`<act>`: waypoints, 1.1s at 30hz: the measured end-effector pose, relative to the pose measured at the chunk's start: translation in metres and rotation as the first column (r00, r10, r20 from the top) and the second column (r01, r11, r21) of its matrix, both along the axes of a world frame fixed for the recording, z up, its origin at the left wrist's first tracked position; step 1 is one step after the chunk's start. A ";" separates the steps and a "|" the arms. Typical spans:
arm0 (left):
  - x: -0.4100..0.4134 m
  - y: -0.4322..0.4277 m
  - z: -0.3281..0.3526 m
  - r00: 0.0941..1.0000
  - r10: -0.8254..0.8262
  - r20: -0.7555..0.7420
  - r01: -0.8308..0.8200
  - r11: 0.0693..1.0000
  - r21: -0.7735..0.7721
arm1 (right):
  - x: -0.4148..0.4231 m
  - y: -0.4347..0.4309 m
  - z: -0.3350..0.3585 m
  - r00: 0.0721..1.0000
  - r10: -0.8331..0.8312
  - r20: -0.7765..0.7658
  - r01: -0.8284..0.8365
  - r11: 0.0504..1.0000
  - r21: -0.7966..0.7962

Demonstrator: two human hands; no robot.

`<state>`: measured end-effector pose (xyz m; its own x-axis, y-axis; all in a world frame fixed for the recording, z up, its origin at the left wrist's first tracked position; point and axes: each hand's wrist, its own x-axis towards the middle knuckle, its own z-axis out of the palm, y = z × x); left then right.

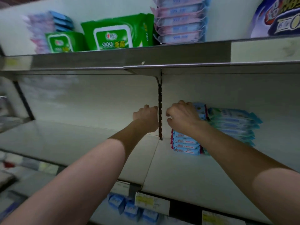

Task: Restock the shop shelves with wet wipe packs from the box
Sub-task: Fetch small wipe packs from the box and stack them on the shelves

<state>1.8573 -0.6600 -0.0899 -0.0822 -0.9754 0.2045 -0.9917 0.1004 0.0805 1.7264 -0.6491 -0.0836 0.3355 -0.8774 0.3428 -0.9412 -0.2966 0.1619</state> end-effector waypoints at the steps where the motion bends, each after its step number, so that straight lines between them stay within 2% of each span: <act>1: 0.005 0.007 0.001 1.000 0.030 0.007 -0.030 1.000 0.003 | 0.006 0.002 0.000 1.000 0.026 -0.004 -0.026 1.000 0.000; 9: 0.043 0.079 0.007 0.945 0.326 0.014 -0.326 0.945 0.001 | 0.052 0.041 0.006 0.939 0.344 0.010 -0.344 0.939 -0.025; 16: 0.078 0.184 -0.013 0.795 0.604 0.056 -0.606 0.795 0.030 | 0.100 0.114 -0.012 0.784 0.620 0.019 -0.620 0.784 0.023; 23: 0.117 0.327 -0.028 0.578 0.816 0.002 -0.816 0.577 0.039 | 0.169 0.225 -0.026 0.554 0.833 -0.012 -0.832 0.554 0.040; 33: 0.141 0.562 -0.052 0.152 0.987 0.048 -0.986 0.148 0.072 | 0.238 0.438 -0.054 0.152 0.988 -0.008 -0.986 0.152 0.064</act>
